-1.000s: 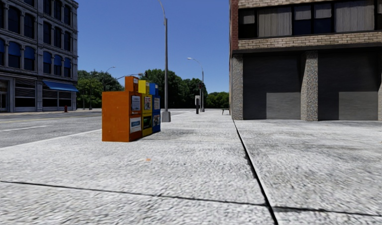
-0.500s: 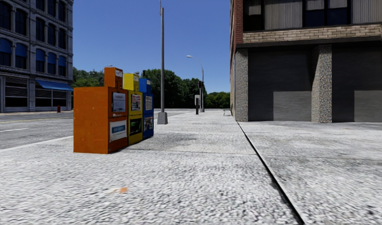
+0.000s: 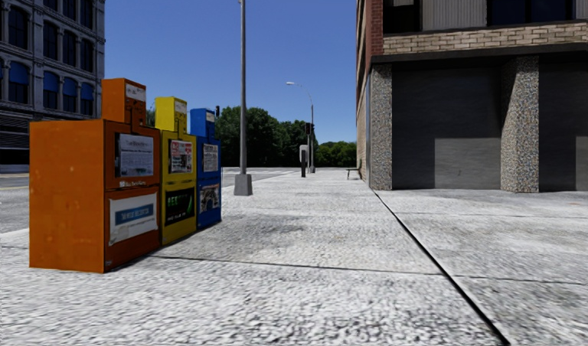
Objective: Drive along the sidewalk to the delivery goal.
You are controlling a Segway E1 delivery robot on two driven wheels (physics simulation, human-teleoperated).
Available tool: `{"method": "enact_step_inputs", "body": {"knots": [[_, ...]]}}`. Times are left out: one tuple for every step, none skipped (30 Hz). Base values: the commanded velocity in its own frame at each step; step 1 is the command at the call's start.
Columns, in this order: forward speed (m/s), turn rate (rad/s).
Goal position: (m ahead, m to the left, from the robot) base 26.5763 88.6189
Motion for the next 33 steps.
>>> {"method": "enact_step_inputs", "body": {"knots": [[2.00, -0.22], [2.00, -0.22], [2.00, -0.22], [2.00, -0.22], [2.00, -0.22], [2.00, -0.22], [2.00, -0.22], [2.00, -0.22], [2.00, -0.22], [2.00, -0.22], [2.00, -0.22], [2.00, -0.22], [2.00, -0.22], [2.00, -0.23], [2.00, -0.23], [2.00, -0.23], [2.00, -0.23], [2.00, -0.23], [2.00, -0.24], [2.00, -0.24], [2.00, -0.26], [2.00, -0.27], [2.00, -0.27], [2.00, -0.28], [2.00, -0.28], [2.00, -0.28], [2.00, -0.28], [2.00, -0.28], [2.00, -0.29], [2.00, -0.29], [2.00, -0.29], [2.00, -0.29], [2.00, -0.29]]}}
